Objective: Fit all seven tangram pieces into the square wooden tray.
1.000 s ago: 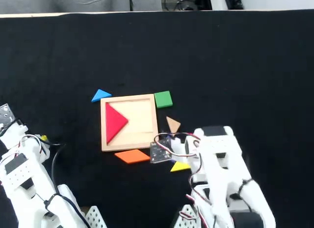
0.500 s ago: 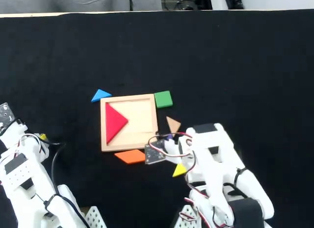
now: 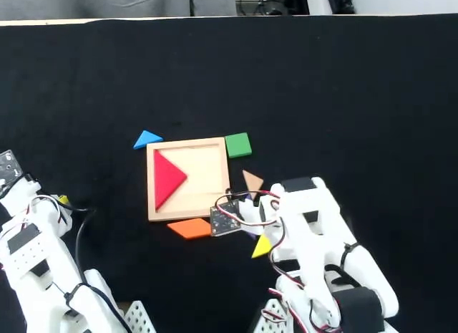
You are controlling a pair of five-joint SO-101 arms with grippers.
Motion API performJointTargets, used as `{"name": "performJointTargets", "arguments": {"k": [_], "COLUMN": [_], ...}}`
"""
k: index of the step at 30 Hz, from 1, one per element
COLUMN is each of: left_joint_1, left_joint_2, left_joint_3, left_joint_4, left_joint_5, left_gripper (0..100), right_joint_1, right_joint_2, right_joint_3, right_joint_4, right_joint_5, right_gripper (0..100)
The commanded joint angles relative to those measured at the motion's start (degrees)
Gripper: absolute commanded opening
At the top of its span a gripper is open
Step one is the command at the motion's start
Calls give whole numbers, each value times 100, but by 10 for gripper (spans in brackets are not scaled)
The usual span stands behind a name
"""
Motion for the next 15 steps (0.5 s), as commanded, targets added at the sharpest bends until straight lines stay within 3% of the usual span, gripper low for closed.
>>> {"name": "performJointTargets", "arguments": {"k": [1,5,12,15], "left_joint_1": [48,48,48,48], "left_joint_2": [-53,-53,-97,-97], "left_joint_3": [-13,-13,57,66], "left_joint_4": [-97,-97,-105,-105], "left_joint_5": [-26,-26,-26,-26], "left_gripper": [242,242,242,242], "right_joint_1": [-62,-62,-62,-62], "right_joint_2": [4,4,4,4], "right_joint_3": [-233,-198,-22,-13], "right_joint_4": [-53,-202,-440,-440], "right_joint_5": [62,62,62,62], "right_gripper": [452,448,310,317]}}
